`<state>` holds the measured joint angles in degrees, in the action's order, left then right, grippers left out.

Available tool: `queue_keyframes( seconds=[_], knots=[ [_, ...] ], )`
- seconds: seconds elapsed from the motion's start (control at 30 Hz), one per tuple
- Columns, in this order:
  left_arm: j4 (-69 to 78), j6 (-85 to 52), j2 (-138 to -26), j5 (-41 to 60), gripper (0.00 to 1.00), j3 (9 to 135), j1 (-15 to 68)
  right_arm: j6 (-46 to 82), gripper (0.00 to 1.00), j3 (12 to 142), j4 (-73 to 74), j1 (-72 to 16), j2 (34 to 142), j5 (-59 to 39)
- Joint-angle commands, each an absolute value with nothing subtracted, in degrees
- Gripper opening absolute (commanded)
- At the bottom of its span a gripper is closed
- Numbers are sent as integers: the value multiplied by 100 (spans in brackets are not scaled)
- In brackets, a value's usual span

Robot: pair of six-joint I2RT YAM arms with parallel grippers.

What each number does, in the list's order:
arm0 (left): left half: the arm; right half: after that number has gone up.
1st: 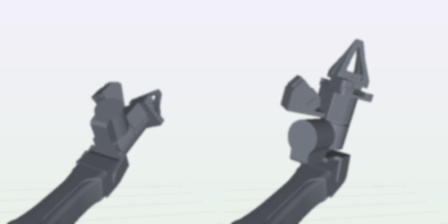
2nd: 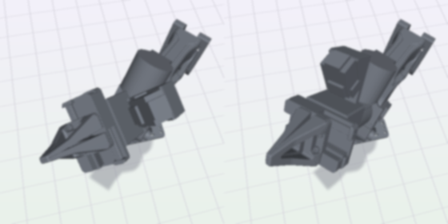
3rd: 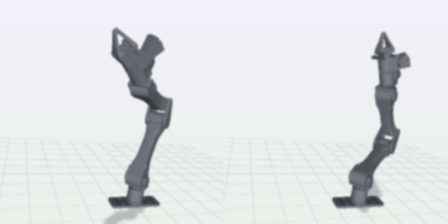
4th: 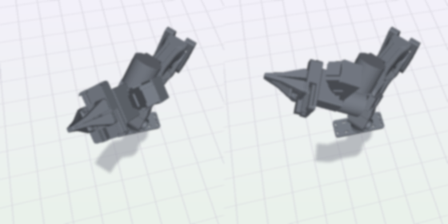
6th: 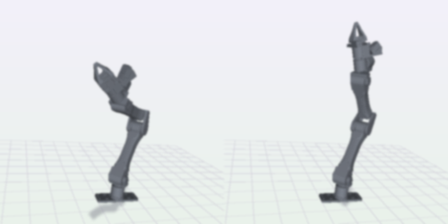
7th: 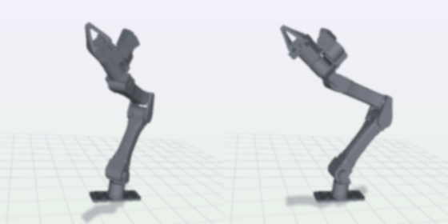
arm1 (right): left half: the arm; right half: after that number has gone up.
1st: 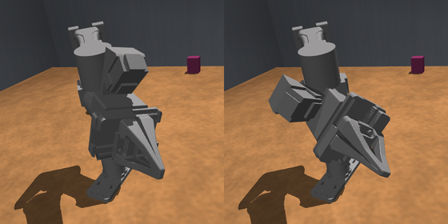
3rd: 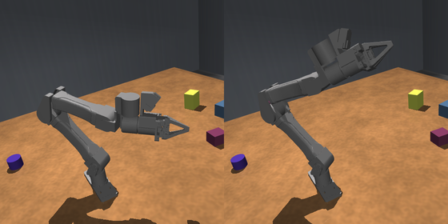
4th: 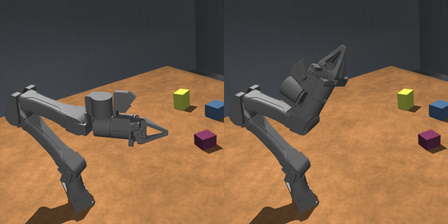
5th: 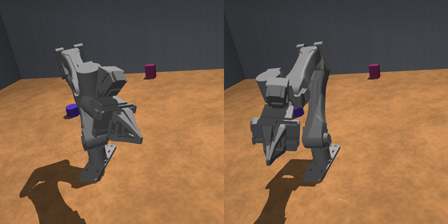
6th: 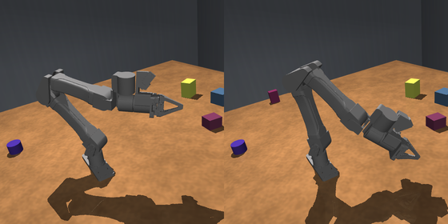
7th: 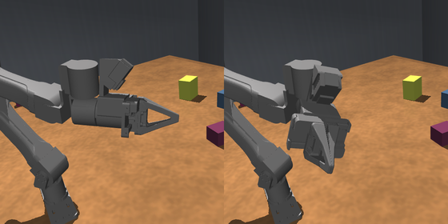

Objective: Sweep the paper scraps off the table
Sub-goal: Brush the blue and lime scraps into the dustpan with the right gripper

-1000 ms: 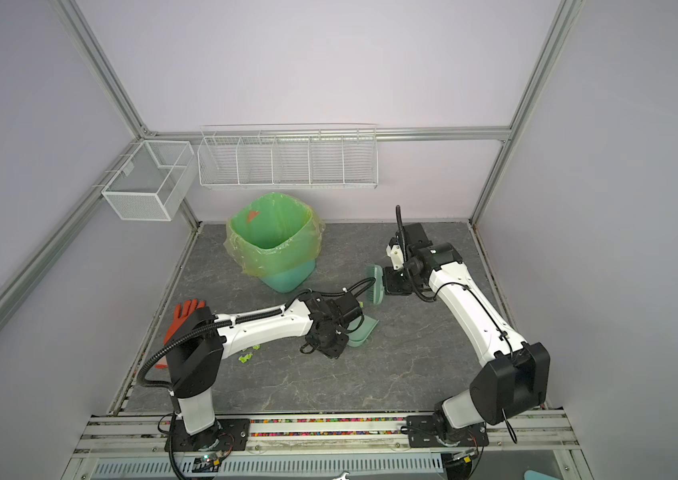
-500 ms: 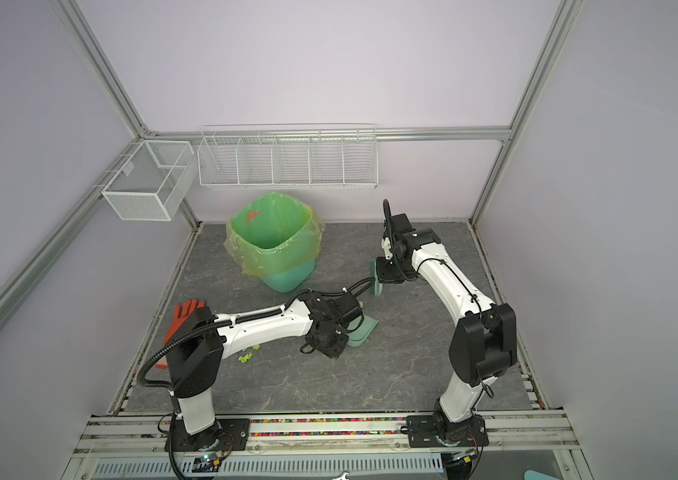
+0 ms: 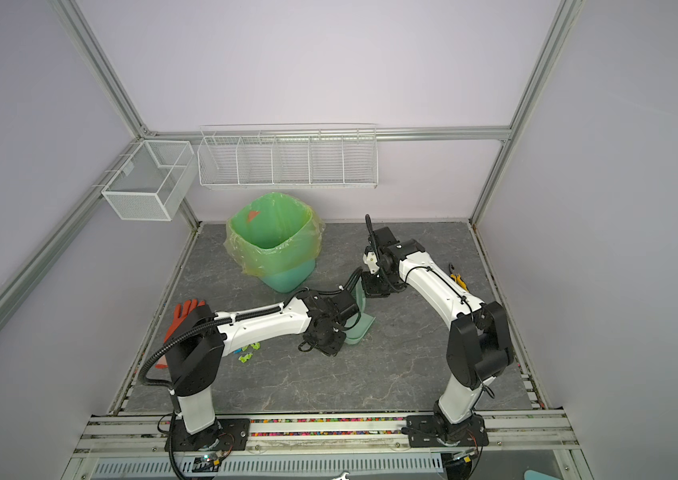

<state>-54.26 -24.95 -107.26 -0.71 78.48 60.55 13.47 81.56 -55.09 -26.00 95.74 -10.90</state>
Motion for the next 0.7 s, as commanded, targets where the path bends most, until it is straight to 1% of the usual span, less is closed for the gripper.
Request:
queue_keyframes(
  seconds=[0.0,0.1,0.37,0.5,0.67],
  knots=[
    [-5351,-2455,-10831,-33,0,7770,6044,1356,7,7786,-5527,-2694,8881,-1774],
    [-5343,-2448,-10858,-24,0,7776,6039,1509,7,7515,-5355,-2696,8439,-1869],
    [-5367,-2419,-10839,-98,0,7792,6034,1768,7,7324,-5646,-2533,7873,-1243],
    [-5369,-2419,-10845,-110,0,7772,6038,2003,7,7267,-5251,-2366,7885,-1206],
    [-5364,-2458,-10822,-82,0,7779,6038,2259,7,7355,-4712,-2205,8146,-1269]
  ],
)
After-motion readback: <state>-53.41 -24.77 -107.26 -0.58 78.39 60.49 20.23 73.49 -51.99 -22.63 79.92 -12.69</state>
